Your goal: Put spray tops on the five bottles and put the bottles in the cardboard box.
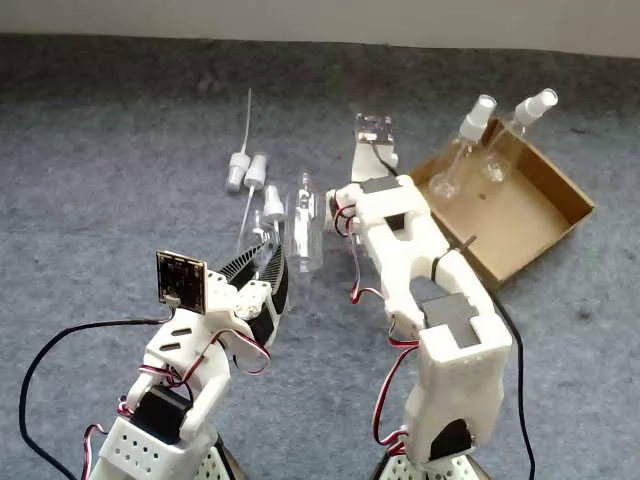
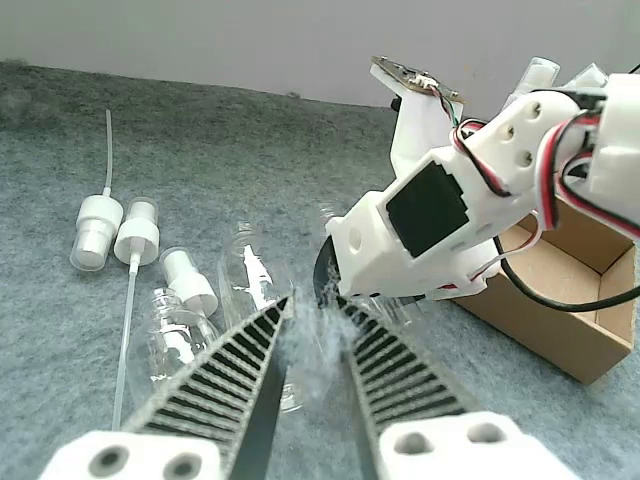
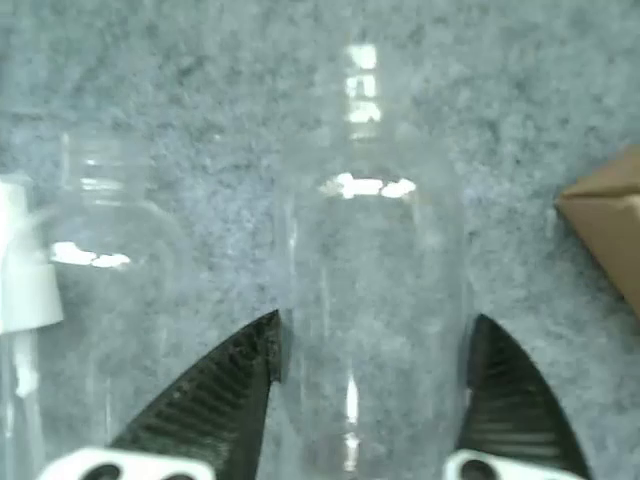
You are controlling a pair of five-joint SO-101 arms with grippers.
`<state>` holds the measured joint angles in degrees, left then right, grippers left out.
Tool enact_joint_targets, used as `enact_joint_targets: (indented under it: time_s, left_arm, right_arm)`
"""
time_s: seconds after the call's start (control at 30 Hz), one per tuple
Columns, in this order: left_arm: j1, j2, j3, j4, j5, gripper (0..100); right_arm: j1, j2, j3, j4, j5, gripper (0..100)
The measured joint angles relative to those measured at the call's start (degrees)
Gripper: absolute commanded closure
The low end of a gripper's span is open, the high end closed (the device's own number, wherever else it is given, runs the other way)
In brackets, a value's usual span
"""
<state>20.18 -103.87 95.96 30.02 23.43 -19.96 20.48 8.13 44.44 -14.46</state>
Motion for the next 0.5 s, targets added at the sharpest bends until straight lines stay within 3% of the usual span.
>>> enact_joint_targets:
  time_s: [0.23,0.5]
  left_arm:
    - [0.0,0.0,0.0,0.0,0.0,99]
    - [0.0,0.0,0.0,0.0,0.0,99]
  right_arm:
    - [2.73,0.0,0.0,0.79,0.09,93.1]
    - [3.96,-2.46,-6.68,17.41,10.73,93.1]
